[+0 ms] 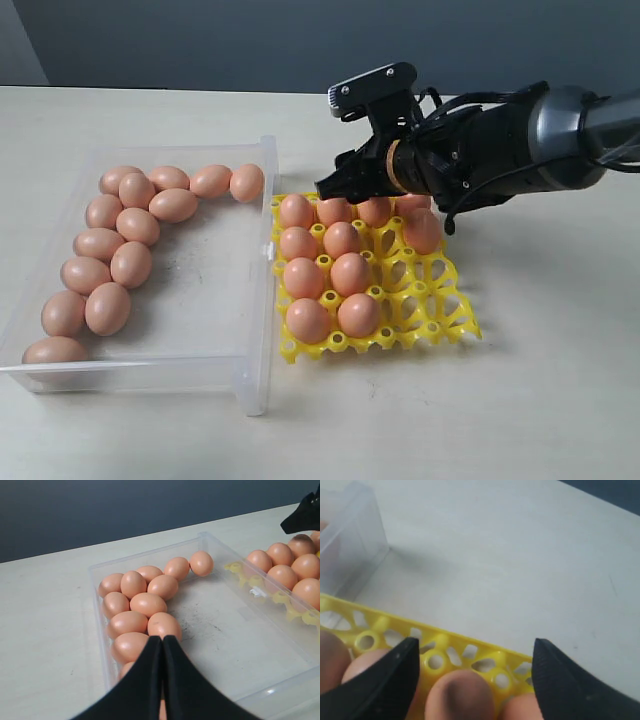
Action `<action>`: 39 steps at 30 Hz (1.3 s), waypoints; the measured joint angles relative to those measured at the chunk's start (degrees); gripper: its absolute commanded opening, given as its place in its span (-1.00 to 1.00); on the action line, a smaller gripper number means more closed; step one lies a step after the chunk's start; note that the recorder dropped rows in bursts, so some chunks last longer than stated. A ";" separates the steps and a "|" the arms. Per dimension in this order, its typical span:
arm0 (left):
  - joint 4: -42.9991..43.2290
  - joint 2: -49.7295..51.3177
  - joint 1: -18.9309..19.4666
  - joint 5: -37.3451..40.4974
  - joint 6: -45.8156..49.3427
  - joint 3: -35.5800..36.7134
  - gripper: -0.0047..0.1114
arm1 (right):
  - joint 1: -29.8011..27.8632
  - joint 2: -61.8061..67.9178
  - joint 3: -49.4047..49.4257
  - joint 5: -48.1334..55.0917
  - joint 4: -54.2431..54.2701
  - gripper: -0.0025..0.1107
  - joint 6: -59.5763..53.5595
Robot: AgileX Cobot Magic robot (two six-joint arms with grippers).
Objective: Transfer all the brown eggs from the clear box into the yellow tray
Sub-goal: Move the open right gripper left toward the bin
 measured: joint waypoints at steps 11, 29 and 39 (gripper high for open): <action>0.00 0.00 0.00 0.00 0.00 0.00 -0.91 | 1.03 -4.81 0.00 2.40 4.25 -0.27 -3.21; 0.00 0.00 0.00 0.00 0.00 0.00 -0.91 | 10.56 -4.79 -5.69 -20.12 13.08 -0.76 -6.90; 0.00 0.00 0.00 0.00 0.00 0.00 -0.91 | 11.55 7.12 -16.62 -27.85 7.60 -0.12 -4.22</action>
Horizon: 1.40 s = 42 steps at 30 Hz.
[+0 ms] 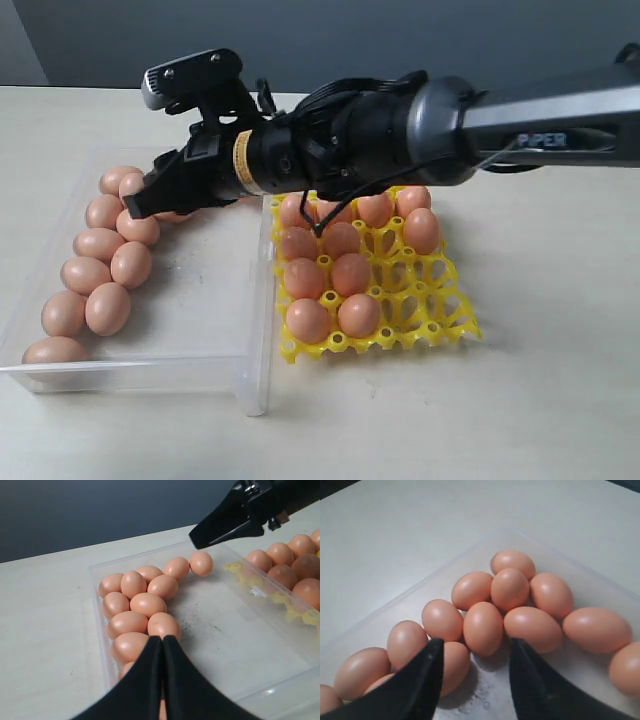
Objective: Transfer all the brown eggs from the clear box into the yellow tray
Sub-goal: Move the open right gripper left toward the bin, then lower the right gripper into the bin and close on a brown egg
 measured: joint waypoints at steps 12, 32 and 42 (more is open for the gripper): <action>0.00 0.00 0.00 0.00 0.00 0.00 -0.91 | 5.26 9.20 -9.14 -7.69 -16.07 -0.27 25.97; 0.00 0.00 0.00 0.00 0.00 0.00 -0.91 | 2.62 -10.62 -11.02 -30.19 -16.84 -0.78 28.51; 0.00 0.00 0.00 0.00 0.00 0.00 -0.91 | 1.49 -29.00 -11.02 -27.29 -17.10 -0.78 28.52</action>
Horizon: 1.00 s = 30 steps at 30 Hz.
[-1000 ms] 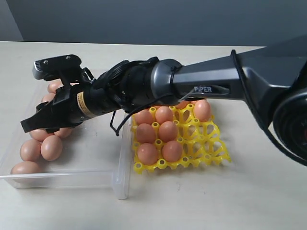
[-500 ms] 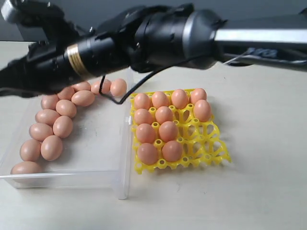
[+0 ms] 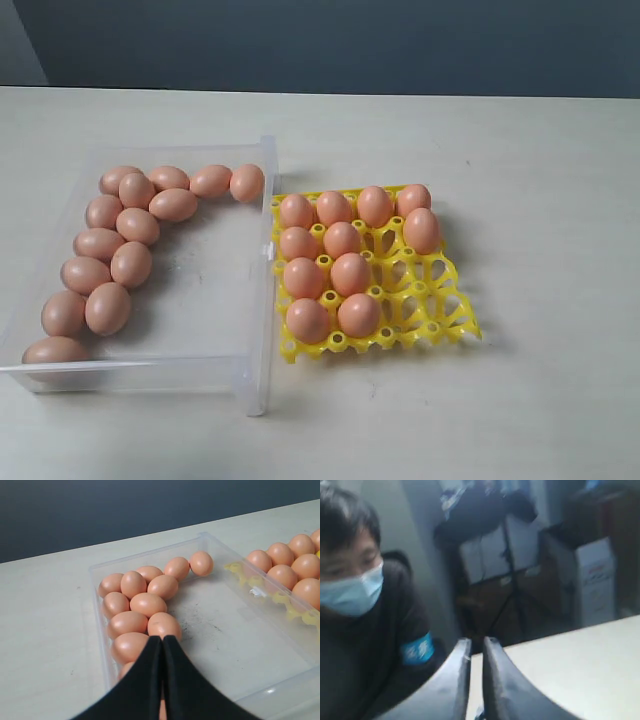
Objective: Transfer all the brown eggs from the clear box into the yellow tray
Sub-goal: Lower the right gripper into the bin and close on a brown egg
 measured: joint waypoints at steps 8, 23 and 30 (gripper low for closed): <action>0.00 0.00 0.00 0.00 0.00 0.00 -0.91 | -0.36 -13.46 -0.95 68.57 17.57 -0.78 -45.37; 0.00 0.00 0.00 0.00 0.00 0.00 -0.91 | -0.12 29.91 -5.31 80.49 122.41 -0.64 -133.54; 0.00 0.00 0.00 0.00 0.00 0.00 -0.91 | 5.94 40.66 -20.98 76.95 121.97 -0.33 -134.20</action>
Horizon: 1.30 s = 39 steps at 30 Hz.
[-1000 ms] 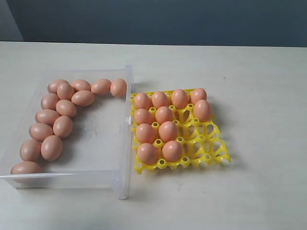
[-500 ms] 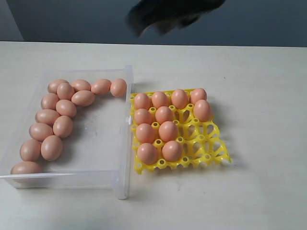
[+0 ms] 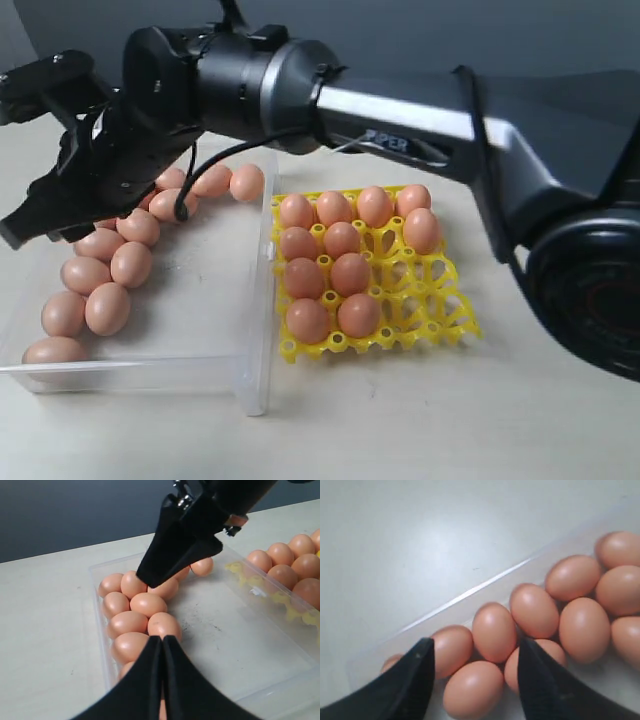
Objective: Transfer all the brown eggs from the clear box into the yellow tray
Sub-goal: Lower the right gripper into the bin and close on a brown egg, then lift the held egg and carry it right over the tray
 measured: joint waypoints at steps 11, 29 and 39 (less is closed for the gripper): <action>0.00 0.00 0.00 0.00 0.00 0.00 -0.91 | 0.89 8.24 -7.05 9.29 -13.12 -0.03 11.77; 0.00 0.00 0.00 0.00 0.00 0.00 -0.91 | 0.89 13.34 -7.52 1.60 -14.77 -0.47 14.17; 0.00 0.00 0.00 0.00 0.00 0.00 -0.91 | 0.89 13.34 -7.63 1.99 -14.67 -0.88 14.17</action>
